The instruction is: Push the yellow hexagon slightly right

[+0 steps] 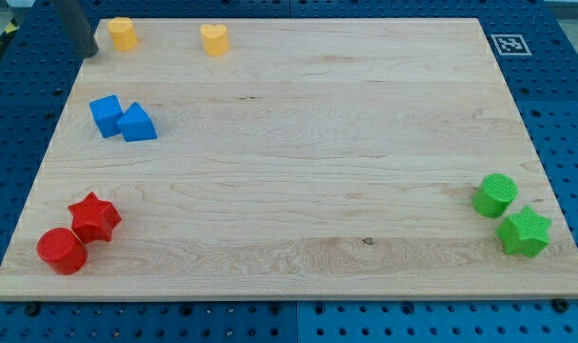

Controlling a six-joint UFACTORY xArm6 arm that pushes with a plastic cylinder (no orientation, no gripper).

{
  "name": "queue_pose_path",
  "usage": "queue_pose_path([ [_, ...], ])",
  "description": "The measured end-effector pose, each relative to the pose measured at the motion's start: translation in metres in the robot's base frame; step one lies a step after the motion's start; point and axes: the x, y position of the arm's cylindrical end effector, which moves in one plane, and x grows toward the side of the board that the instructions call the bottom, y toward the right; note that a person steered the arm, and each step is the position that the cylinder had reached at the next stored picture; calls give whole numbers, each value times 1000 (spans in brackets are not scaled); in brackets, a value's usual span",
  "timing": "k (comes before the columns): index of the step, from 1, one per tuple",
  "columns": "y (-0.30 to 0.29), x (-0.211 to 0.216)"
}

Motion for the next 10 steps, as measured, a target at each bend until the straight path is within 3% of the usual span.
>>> queue_pose_path([
  [1, 0, -39],
  [2, 0, -49],
  [5, 10, -34],
  [8, 69, -30],
  [10, 56, 6],
])
